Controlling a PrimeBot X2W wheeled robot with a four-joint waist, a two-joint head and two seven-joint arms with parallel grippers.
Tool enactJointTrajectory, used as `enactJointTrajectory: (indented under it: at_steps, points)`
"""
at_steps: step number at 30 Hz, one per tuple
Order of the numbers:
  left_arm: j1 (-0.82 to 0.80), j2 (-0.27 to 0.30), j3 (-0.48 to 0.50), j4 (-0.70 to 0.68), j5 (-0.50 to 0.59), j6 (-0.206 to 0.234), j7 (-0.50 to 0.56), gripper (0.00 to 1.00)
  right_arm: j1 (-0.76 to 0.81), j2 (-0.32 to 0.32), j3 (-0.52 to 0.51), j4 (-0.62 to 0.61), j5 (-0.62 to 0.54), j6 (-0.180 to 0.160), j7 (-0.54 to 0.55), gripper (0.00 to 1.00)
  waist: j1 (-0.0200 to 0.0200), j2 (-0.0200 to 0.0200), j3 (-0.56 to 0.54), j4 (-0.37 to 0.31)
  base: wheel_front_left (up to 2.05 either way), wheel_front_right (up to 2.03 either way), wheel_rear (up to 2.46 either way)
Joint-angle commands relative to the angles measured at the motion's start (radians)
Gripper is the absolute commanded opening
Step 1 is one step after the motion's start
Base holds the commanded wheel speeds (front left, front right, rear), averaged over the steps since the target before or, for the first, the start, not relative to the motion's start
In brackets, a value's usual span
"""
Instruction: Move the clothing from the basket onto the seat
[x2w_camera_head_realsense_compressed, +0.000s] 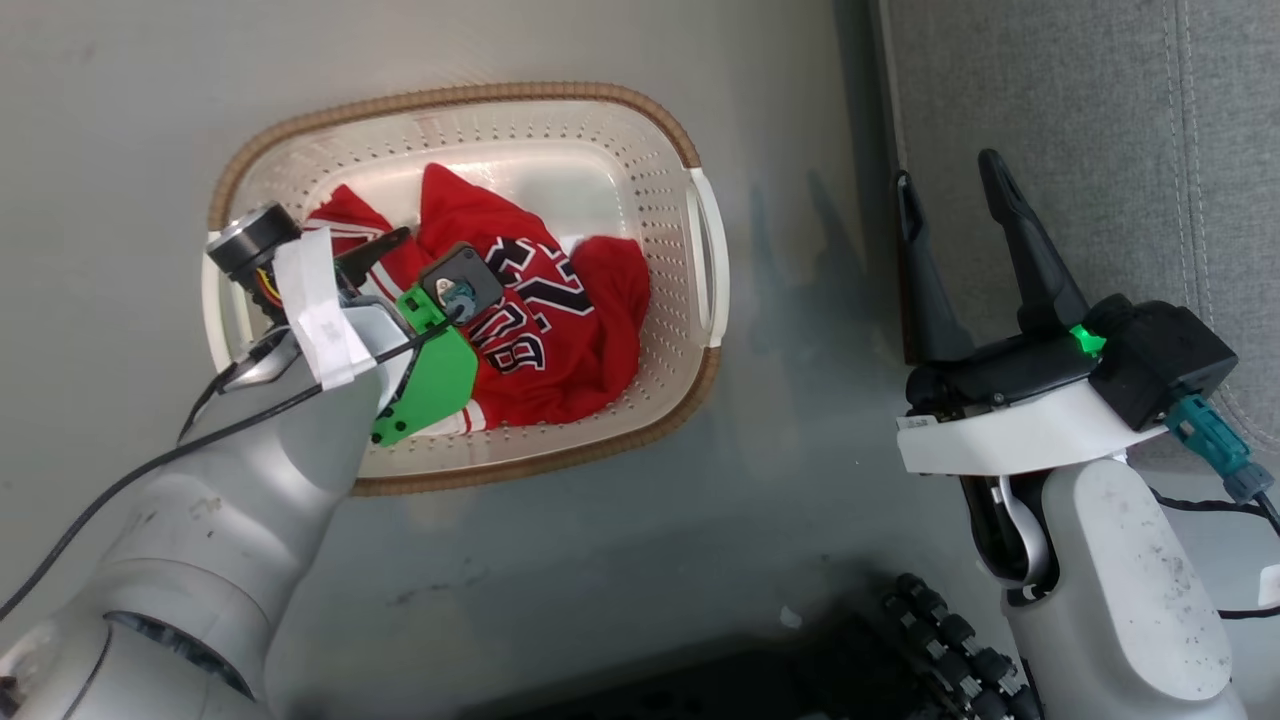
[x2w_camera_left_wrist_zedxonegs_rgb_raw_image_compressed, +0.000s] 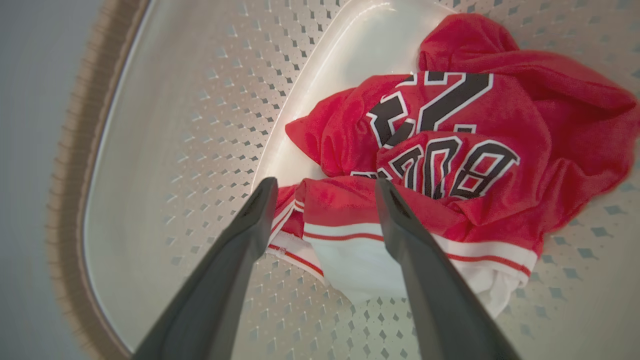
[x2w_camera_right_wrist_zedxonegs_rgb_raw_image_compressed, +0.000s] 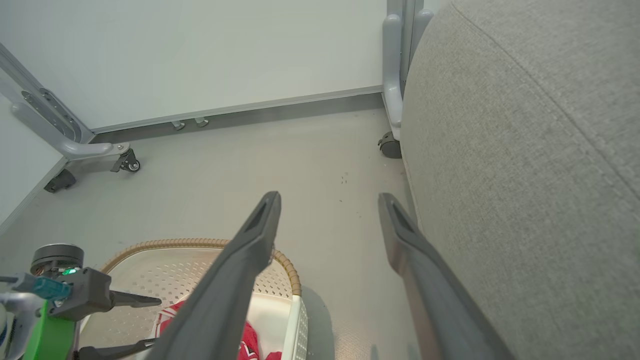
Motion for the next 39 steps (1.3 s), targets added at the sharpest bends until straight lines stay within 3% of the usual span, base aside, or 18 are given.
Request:
enactJointTrajectory:
  at_steps: [1, 14, 21, 23, 32, 39]
  points:
    - [-0.034, 0.022, -0.012, 0.006, -0.012, 0.001, 0.009, 1.00, -0.015, 0.000, 0.001, -0.007, 0.010, -0.001, -0.003, 1.00, -0.0002, 0.0000, 0.100, -0.068, 0.00, 0.00, 0.00]
    - [-0.107, 0.121, -0.093, 0.032, -0.069, 0.001, 0.132, 1.00, -0.033, 0.001, 0.031, -0.016, 0.066, -0.001, -0.003, 1.00, -0.0002, 0.0000, 0.159, -0.113, 0.00, 0.00, 0.00]
    - [-0.090, 0.126, -0.106, 0.035, -0.095, 0.001, 0.188, 1.00, -0.046, 0.000, 0.032, -0.011, 0.083, -0.001, -0.003, 1.00, -0.0002, 0.0000, 0.166, -0.120, 0.00, 0.00, 0.00]
    - [-0.083, 0.122, -0.108, 0.034, -0.118, 0.001, 0.202, 0.00, -0.051, 0.000, 0.032, -0.010, 0.087, -0.001, -0.003, 1.00, -0.0002, 0.0000, 0.168, -0.122, 0.00, 0.00, 0.00]
    - [-0.061, 0.103, -0.132, 0.023, -0.192, 0.001, 0.172, 0.00, -0.038, 0.000, 0.024, 0.010, 0.085, -0.001, -0.003, 1.00, -0.0002, 0.0000, 0.124, -0.112, 0.00, 0.00, 0.00]
    - [0.014, 0.065, -0.091, 0.017, -0.258, 0.031, 0.062, 0.00, -0.004, 0.000, 0.011, 0.034, 0.060, -0.001, -0.003, 1.00, -0.0002, 0.0000, -0.009, -0.072, 0.00, 0.00, 0.00]
